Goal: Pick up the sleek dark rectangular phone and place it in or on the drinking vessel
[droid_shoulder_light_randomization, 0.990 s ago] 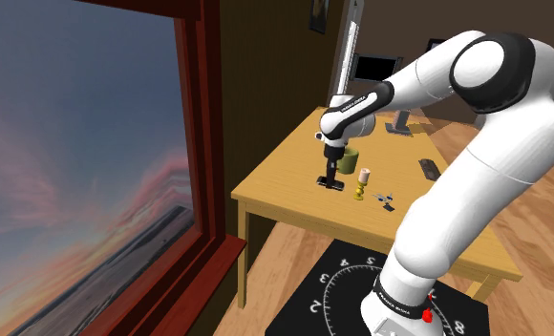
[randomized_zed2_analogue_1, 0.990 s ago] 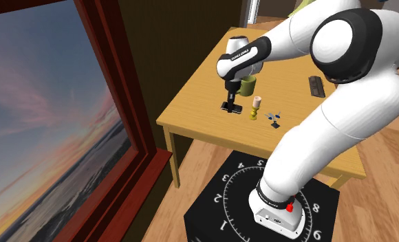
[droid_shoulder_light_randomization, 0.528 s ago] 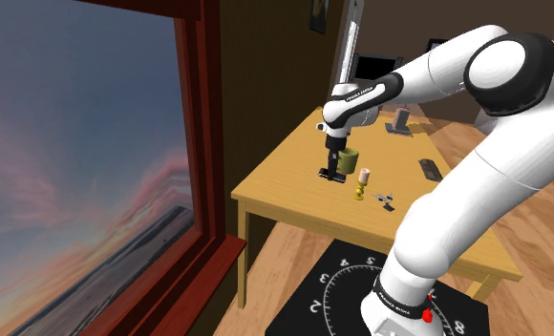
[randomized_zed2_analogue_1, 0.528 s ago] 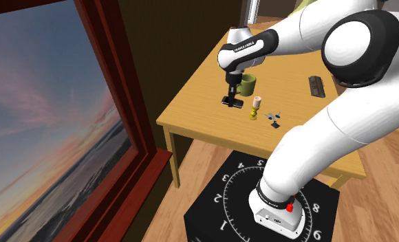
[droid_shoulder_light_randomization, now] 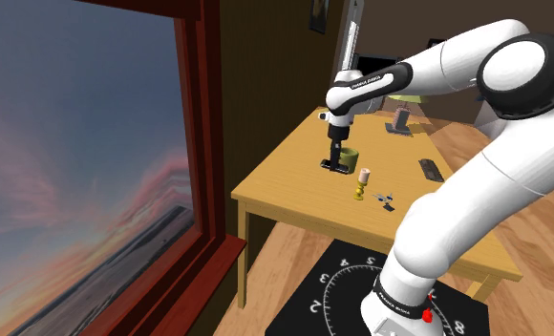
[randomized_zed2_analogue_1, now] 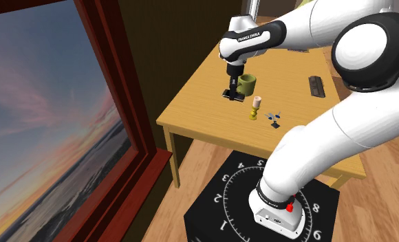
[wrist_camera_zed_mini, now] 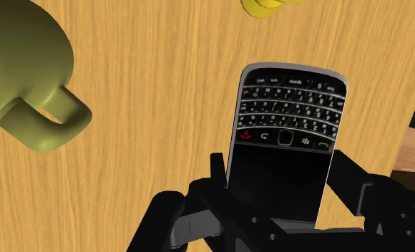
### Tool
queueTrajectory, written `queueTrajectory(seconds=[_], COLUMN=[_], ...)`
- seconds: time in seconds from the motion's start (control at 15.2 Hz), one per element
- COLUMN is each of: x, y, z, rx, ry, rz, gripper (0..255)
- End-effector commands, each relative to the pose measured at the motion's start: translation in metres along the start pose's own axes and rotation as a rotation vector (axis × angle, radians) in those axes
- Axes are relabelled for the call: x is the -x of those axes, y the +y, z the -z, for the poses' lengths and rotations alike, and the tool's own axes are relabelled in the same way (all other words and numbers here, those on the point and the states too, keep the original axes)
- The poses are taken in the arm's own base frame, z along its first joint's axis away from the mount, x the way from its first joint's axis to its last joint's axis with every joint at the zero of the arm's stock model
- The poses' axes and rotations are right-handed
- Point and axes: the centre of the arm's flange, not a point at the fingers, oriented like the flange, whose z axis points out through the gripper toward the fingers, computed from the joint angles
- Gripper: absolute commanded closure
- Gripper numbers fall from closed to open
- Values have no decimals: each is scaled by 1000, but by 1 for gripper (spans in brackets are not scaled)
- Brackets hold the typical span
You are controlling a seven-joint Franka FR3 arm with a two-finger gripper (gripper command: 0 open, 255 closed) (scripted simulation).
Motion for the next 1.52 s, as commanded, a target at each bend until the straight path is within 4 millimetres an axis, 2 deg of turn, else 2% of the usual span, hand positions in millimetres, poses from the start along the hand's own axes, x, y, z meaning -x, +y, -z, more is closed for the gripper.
queueTrajectory(seconds=[0.0,0.73,1.45], x=[-1,1,39], y=[0,-3,136], z=[12,69,80], rx=[0,0,0], ry=[0,0,0], rz=[0,0,0], gripper=[255,255,255])
